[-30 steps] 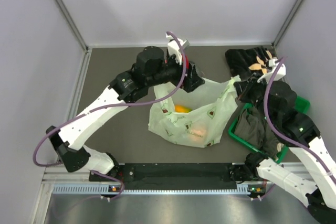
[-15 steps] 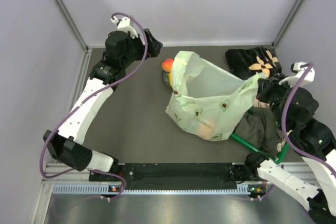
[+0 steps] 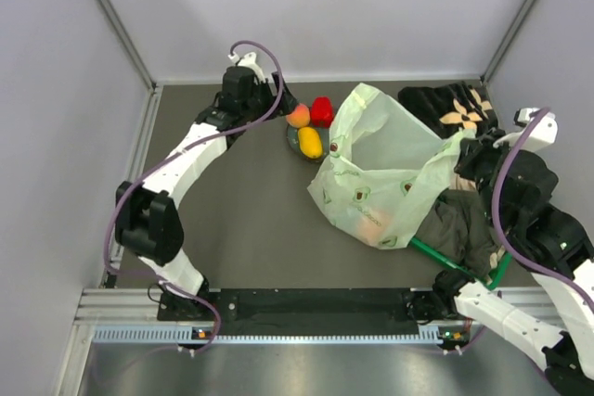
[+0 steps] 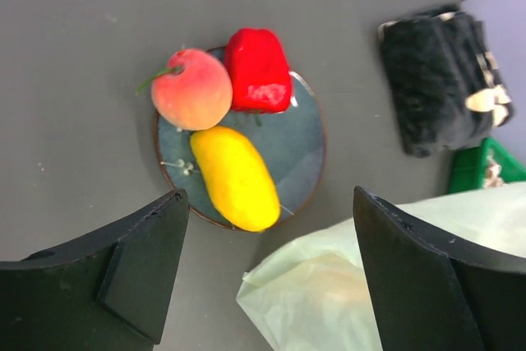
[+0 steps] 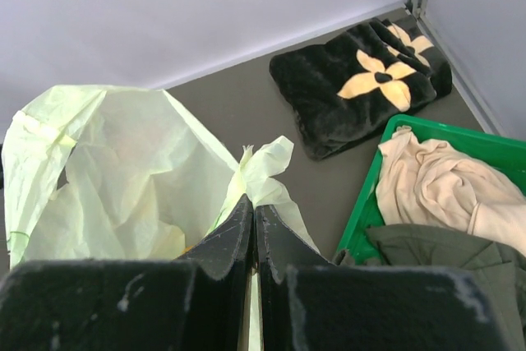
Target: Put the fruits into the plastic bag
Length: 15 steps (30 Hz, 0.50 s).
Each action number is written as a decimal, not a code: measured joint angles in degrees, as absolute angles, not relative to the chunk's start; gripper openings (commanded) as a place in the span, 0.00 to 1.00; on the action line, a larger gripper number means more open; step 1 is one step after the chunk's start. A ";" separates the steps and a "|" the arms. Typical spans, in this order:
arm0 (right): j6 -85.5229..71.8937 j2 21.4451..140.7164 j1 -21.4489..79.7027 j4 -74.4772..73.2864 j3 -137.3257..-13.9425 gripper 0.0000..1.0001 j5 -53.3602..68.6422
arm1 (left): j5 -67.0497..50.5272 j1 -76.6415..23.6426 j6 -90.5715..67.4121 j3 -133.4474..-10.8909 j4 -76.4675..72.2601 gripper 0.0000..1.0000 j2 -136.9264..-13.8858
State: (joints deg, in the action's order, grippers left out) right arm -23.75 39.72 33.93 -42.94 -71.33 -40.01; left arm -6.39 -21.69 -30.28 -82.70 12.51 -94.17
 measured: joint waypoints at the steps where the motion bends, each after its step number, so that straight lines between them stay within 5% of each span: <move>1: -24.21 39.86 33.93 -42.92 -71.33 0.00 -40.01 | -6.39 -21.61 -30.55 -82.70 12.34 0.81 -95.35; 15: -25.21 45.19 33.93 -41.76 -71.33 0.00 -39.57 | -1.06 -28.16 -33.98 -87.37 16.01 0.78 -111.33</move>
State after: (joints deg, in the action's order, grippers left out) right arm -25.21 45.19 33.93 -41.76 -71.33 -39.57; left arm -1.06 -28.16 -33.98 -87.37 16.01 -111.33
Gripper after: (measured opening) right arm 0.006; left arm 0.786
